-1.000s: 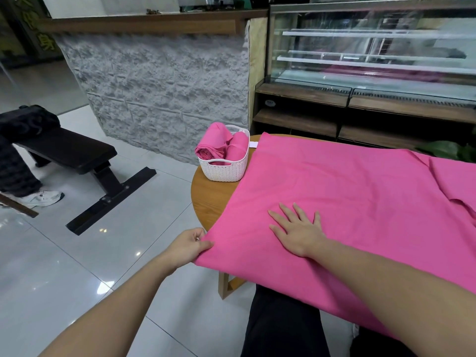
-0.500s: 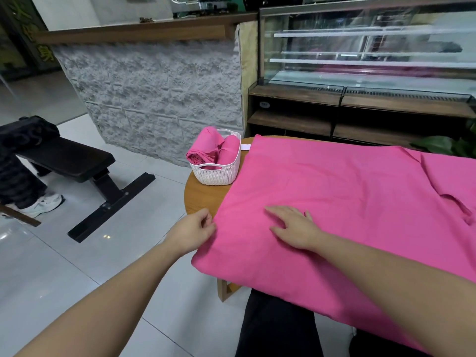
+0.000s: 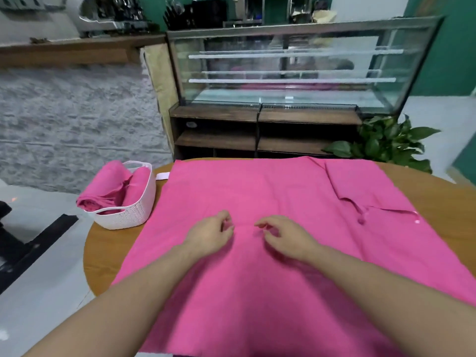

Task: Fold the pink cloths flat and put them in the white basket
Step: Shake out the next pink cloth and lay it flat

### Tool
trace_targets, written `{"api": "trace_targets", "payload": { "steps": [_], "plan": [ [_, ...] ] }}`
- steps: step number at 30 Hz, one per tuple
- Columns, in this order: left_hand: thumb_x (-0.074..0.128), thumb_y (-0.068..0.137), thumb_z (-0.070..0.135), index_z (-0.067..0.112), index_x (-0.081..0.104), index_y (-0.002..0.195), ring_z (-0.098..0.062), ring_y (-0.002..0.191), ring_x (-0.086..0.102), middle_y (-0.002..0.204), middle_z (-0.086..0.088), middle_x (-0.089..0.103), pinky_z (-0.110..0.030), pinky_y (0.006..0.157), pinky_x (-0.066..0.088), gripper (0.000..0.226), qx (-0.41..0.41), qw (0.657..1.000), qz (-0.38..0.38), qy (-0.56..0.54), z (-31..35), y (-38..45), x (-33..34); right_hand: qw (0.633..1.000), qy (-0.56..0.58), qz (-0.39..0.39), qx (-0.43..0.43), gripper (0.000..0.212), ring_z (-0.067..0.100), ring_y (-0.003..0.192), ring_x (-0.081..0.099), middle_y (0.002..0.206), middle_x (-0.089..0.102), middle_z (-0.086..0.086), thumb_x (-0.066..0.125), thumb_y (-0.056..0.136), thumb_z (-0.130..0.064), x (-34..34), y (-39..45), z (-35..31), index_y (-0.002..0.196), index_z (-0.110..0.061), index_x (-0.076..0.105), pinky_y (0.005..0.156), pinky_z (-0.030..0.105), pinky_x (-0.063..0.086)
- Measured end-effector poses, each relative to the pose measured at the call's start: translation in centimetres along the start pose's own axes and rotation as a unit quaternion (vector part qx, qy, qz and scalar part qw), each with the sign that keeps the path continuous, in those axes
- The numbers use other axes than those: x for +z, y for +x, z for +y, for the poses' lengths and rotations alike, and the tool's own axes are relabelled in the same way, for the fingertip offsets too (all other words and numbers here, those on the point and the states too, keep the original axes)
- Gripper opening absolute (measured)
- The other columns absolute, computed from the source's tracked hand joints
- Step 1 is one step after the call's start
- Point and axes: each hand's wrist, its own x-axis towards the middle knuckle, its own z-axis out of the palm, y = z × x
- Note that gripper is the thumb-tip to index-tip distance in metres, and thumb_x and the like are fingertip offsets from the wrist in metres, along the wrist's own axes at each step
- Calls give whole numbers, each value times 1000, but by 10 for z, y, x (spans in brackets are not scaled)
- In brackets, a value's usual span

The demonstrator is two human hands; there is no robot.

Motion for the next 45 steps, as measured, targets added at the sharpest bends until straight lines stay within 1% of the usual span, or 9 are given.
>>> {"api": "trace_targets", "payload": {
  "steps": [4, 16, 22, 27, 30, 35, 39, 42, 45],
  "plan": [
    [52, 94, 29, 27, 47, 121, -27, 85, 64, 84, 6, 61, -39, 75, 51, 28, 45, 999, -17, -11, 57, 45, 30, 998, -12, 29, 49, 35, 6, 99, 60, 111, 66, -14, 57, 87, -12, -50, -18, 49, 116, -29, 68, 96, 29, 47],
    [55, 90, 22, 21, 63, 104, -22, 98, 59, 108, -1, 62, -35, 87, 47, 17, 159, 985, -62, -4, 185, 149, 103, 975, -80, 122, 165, 37, 17, 107, 57, 116, 67, -3, 61, 86, -9, -157, -59, 173, 120, -22, 67, 97, 29, 41],
    [54, 87, 16, 16, 59, 115, -23, 107, 56, 116, -3, 59, -34, 94, 44, 28, 150, 987, -58, -19, 210, 182, 126, 966, -136, 67, 209, 65, 20, 123, 48, 135, 52, -8, 59, 75, -49, -170, -42, 197, 138, -33, 49, 102, 40, 42],
    [54, 89, 17, 17, 56, 120, -21, 107, 56, 121, -3, 56, -33, 93, 44, 31, 129, 989, -47, -50, 229, 205, 139, 956, -209, 2, 206, 81, 21, 135, 36, 154, 29, -8, 61, 80, -29, -167, -11, 210, 150, -41, 24, 105, 44, 39],
    [53, 89, 14, 18, 53, 125, -20, 108, 57, 125, -2, 55, -34, 93, 44, 37, 130, 988, -47, -66, 239, 219, 143, 944, -263, -2, 199, 78, 23, 135, 37, 155, 30, -6, 62, 85, -17, -168, 8, 220, 149, -44, 26, 102, 43, 41],
    [49, 85, 5, 21, 45, 130, -28, 104, 59, 131, -3, 46, -41, 91, 46, 48, 136, 987, -53, -72, 248, 245, 148, 951, -149, 141, 230, 34, 23, 111, 59, 117, 66, -3, 55, 88, -20, -187, 28, 243, 117, -30, 69, 87, 35, 48],
    [49, 84, -1, 25, 32, 144, -32, 111, 58, 153, 4, 24, -43, 86, 51, 68, 133, 988, -23, -72, 258, 265, 146, 943, 9, 216, 252, 18, 26, 88, 58, 86, 67, 4, 48, 92, -12, -208, 35, 243, 86, -11, 65, 72, 34, 41],
    [51, 81, -5, 32, 21, 152, -24, 127, 47, 164, 5, 5, -42, 95, 50, 85, 151, 982, -18, -116, 266, 286, 146, 941, 62, 216, 253, 38, 17, 63, 52, 59, 55, -3, 41, 101, -20, -220, 37, 244, 65, -17, 50, 61, 32, 34],
    [54, 84, -5, 27, 29, 149, -9, 107, 60, 148, -3, 40, -28, 90, 49, 76, 176, 954, -36, -240, 280, 306, 148, 941, 103, 210, 246, 41, 18, 43, 51, 45, 51, -2, 43, 103, -32, -224, 38, 252, 70, -14, 59, 49, 26, 40]
  ]
}}
